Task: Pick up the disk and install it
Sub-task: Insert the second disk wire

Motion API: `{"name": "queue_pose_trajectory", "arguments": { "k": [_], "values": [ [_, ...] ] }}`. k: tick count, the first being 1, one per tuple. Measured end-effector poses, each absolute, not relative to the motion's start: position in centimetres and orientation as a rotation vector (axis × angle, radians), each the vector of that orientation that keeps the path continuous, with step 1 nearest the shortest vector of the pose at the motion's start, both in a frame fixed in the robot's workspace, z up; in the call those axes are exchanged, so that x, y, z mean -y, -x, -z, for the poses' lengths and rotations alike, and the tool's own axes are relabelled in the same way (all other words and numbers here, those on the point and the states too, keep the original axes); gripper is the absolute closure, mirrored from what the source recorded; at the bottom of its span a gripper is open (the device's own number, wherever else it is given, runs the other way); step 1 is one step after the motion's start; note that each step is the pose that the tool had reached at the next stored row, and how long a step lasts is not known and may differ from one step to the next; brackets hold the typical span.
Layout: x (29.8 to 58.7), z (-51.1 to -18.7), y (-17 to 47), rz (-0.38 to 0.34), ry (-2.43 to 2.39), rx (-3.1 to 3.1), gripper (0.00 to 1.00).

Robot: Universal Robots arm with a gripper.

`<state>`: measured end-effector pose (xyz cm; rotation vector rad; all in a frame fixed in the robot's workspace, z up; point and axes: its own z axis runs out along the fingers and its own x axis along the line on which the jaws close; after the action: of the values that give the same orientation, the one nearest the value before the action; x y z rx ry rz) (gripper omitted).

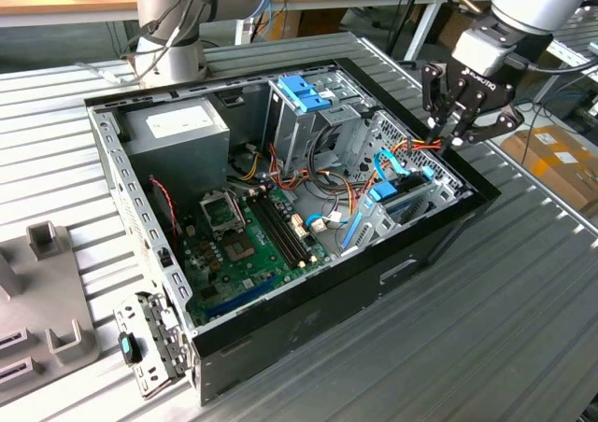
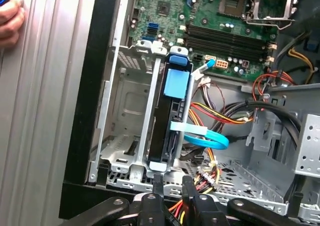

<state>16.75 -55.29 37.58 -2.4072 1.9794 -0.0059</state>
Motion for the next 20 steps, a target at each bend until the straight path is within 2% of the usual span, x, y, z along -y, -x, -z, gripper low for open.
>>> {"name": "queue_pose_trajectory", "arguments": {
  "k": [20],
  "values": [
    [55.28,-37.49,-17.61,-0.002,2.776,-1.416,0.71]
  ]
}}
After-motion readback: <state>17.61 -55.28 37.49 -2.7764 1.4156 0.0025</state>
